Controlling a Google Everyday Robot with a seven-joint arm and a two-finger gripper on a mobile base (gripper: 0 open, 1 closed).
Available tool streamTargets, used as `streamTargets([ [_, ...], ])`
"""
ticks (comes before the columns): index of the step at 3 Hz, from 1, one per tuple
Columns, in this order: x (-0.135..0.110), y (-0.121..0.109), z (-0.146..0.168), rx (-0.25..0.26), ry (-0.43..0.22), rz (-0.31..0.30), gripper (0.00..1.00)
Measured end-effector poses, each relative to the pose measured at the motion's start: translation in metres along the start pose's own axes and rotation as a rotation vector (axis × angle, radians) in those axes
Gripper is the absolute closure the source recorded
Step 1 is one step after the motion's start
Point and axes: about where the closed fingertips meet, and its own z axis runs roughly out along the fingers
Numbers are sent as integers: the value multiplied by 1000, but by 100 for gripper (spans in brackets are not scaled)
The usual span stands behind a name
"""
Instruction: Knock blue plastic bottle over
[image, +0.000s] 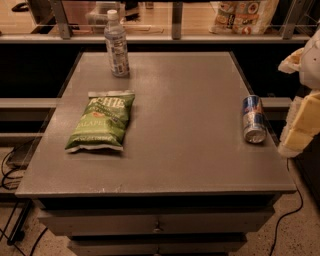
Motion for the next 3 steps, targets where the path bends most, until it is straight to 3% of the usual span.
streamTargets([
  [1, 0, -1, -1, 2, -7, 1, 0],
  [2, 0, -4, -4, 16, -54, 11, 0],
  [3, -7, -26, -3, 41, -204, 17, 0],
])
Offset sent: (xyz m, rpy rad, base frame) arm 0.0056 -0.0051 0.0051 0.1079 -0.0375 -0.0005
